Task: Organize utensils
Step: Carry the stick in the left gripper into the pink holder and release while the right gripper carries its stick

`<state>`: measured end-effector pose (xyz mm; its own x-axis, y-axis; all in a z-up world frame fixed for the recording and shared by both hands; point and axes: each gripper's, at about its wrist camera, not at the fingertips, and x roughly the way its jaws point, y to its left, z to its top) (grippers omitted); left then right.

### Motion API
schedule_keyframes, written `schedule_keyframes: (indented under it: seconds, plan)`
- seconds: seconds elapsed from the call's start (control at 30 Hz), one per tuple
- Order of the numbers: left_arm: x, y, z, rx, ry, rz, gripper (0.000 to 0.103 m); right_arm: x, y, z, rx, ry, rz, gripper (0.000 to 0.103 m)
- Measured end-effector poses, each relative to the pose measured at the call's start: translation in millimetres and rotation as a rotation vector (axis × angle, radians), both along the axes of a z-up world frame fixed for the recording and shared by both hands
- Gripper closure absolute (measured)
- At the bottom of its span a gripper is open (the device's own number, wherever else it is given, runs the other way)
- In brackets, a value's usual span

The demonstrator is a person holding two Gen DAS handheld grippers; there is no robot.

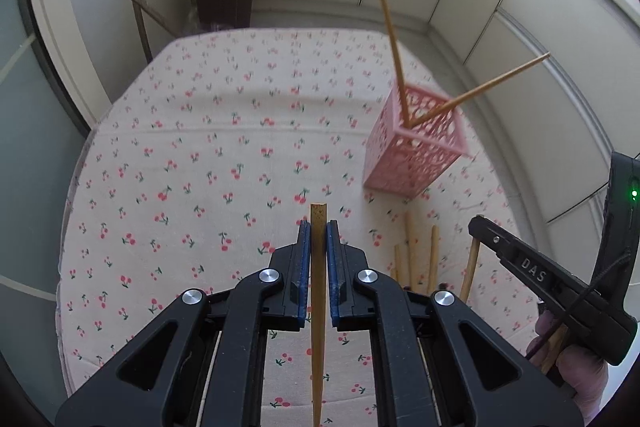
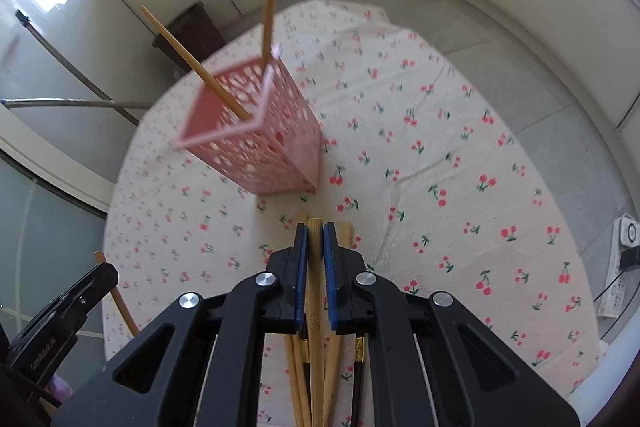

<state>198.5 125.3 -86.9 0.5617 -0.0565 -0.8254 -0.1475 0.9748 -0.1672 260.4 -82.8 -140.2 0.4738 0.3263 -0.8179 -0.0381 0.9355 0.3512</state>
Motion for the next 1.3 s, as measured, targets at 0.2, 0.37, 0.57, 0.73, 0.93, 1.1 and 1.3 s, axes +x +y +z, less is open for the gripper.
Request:
schedule_keyframes:
  seconds: [0.2,0.37,0.57,0.73,0.93,1.1,1.3]
  plan:
    - [-18,-4,21,-0.008,-0.066,0.003,0.096,-22,-19,39,0.023,-0.090,0.015,0.095]
    - [-35,-12,31,0.002,-0.110,0.006,0.096,-40,-35,59,0.048,-0.129,0.020,0.095]
    - [-58,-17,41,-0.002,-0.153,0.008,0.096,-67,-53,85,0.081,-0.182,0.041,0.095]
    - [-84,-22,46,-0.001,-0.178,0.010,0.096,-96,-70,109,0.118,-0.238,0.060,0.095]
    - [-103,-23,57,-0.013,-0.208,0.031,0.096,-111,-94,129,0.183,-0.280,0.045,0.095]
    - [-103,-27,75,0.010,-0.236,0.041,0.096,-112,-115,138,0.219,-0.306,0.006,0.095]
    - [-80,-33,117,0.049,-0.295,0.052,0.096,-107,-140,140,0.279,-0.295,-0.044,0.095]
